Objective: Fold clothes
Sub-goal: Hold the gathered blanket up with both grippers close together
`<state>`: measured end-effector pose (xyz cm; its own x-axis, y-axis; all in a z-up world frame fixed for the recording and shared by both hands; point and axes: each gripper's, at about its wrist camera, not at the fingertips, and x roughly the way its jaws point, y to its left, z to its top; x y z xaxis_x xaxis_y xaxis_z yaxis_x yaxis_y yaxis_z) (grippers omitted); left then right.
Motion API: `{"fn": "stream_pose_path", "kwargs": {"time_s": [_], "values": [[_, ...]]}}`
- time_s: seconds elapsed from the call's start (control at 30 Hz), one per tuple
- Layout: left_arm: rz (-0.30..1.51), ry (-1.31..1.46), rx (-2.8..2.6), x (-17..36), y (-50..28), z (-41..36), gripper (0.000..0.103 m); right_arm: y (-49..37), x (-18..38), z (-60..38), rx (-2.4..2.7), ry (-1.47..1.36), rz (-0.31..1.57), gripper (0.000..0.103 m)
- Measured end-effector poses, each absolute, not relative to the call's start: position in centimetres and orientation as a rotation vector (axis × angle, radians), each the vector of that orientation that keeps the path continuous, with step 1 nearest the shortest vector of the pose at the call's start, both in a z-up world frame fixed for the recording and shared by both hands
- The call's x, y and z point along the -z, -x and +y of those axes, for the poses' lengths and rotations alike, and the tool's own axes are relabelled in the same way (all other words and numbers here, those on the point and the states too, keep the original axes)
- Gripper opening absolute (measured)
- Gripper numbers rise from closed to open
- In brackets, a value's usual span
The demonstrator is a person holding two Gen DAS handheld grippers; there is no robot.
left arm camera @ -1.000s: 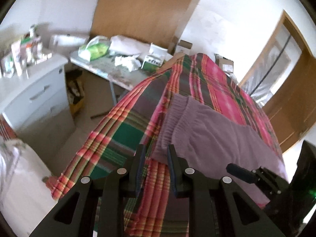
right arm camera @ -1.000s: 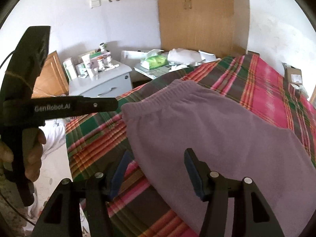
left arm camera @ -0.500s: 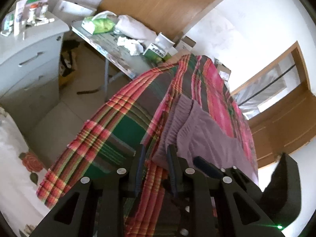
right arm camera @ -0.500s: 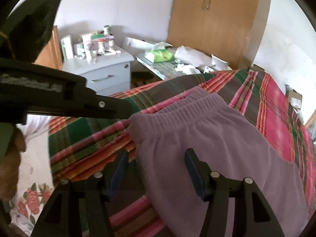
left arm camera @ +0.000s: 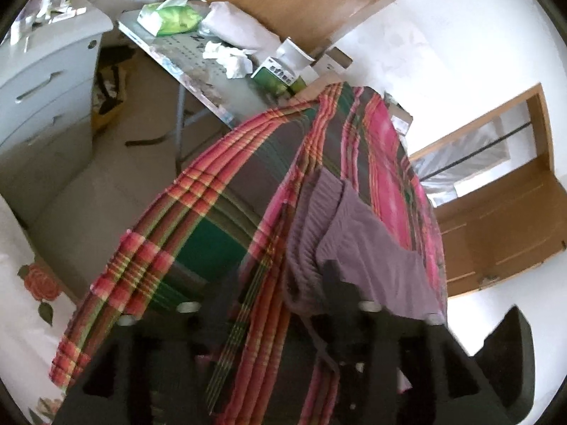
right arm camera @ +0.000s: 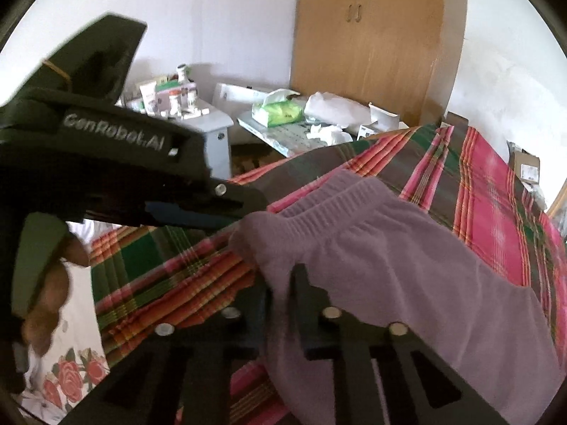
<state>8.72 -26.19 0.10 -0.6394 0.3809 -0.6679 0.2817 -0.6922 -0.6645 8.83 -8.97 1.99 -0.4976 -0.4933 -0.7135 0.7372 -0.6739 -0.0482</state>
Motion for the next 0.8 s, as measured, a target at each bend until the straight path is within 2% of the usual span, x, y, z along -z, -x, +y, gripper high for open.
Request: {"fn": "stream_pose_path", "kwargs": {"time_s": [0.37,0.67,0.8], "values": [[-1.35,1.313,-2.322,0.5,-7.1,-26.4,0.054,-8.9,-3.2,-7.0,2.175,-0.845,0.32,0.008],[-1.322,1.29,-2.257,0.2,-5.7,-25.5,0.055,-9.4,-3.6,-5.8,2.16,-0.825,0.264,0.007],[-1.305,1.362,-2.244,0.6,-4.5,-25.1,0.057,-9.7,-3.8,-5.6,2.155,-0.81,0.26,0.007]]}}
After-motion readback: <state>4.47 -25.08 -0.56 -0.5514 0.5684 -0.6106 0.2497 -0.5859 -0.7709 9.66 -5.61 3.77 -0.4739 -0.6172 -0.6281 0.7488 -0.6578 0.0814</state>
